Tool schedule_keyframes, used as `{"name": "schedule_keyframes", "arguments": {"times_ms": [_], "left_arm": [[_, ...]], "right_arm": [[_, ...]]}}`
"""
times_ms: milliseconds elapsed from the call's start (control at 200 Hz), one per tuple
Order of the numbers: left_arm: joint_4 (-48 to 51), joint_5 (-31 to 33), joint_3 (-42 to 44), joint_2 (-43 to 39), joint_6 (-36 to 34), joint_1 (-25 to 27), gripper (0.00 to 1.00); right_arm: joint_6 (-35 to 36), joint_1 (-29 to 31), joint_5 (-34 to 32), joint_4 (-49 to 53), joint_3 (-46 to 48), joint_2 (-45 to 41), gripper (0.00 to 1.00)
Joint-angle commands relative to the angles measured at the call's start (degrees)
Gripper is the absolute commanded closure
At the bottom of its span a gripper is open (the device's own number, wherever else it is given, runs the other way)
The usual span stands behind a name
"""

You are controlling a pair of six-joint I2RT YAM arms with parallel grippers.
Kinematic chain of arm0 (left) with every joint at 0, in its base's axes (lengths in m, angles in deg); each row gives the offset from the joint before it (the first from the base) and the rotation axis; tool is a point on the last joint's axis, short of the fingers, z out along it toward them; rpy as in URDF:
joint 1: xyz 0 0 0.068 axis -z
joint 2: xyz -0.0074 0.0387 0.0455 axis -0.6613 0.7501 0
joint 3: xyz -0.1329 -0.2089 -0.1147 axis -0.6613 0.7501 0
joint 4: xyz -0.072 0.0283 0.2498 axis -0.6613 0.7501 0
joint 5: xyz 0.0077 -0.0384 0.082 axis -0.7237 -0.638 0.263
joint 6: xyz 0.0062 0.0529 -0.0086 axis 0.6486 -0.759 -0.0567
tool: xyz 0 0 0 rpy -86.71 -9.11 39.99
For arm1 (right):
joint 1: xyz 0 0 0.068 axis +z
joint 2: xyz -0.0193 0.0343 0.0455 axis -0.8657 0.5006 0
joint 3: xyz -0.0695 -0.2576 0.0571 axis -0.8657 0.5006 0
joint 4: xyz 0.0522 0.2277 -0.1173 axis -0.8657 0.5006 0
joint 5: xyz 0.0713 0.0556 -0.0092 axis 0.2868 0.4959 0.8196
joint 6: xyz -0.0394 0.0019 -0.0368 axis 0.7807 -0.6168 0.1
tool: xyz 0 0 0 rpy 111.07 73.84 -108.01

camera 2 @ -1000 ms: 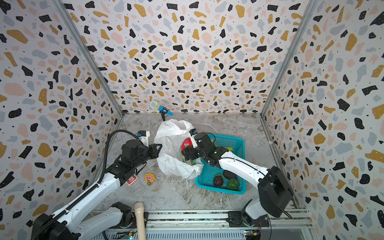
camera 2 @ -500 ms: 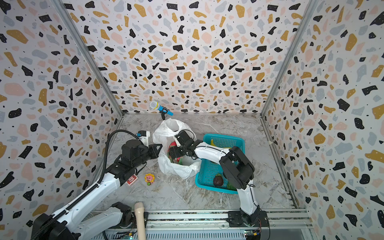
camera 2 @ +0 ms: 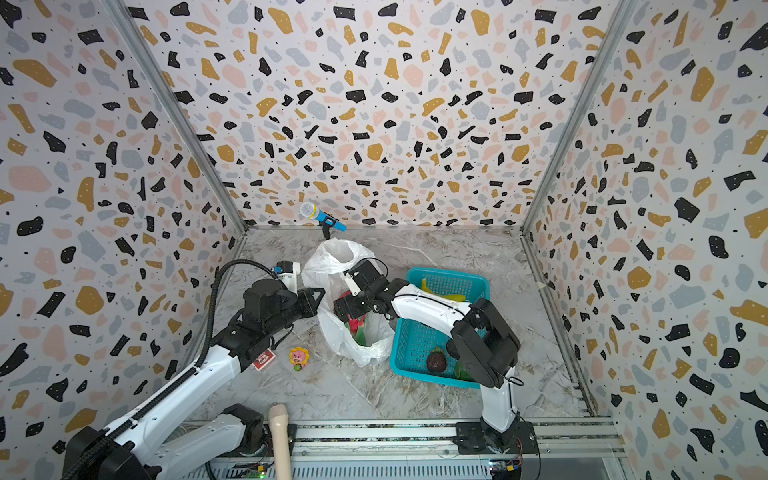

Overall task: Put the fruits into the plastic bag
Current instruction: 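Open the right gripper to release the dragon fruit inside the bag, then move the right gripper out of the bag over the basket to the green guava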

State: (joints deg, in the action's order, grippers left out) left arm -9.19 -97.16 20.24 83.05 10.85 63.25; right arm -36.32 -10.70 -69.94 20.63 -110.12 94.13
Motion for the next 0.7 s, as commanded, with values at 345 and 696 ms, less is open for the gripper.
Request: {"name": "schedule_keyframes", "arguments": {"times_ms": [345,696], "left_arm": [[-3.1,-0.2,0.1,0.3,1.0,-0.3,1.0],[-2.7,0.5,-0.6,0.8,1.2,-0.3,1.0]], "right_arm": [[5.8,0.1,5.6,7.5,12.9,-14.9,0.01],[4.8,-2.7,1.5,9.4,17.7,-24.1,0.01]]}}
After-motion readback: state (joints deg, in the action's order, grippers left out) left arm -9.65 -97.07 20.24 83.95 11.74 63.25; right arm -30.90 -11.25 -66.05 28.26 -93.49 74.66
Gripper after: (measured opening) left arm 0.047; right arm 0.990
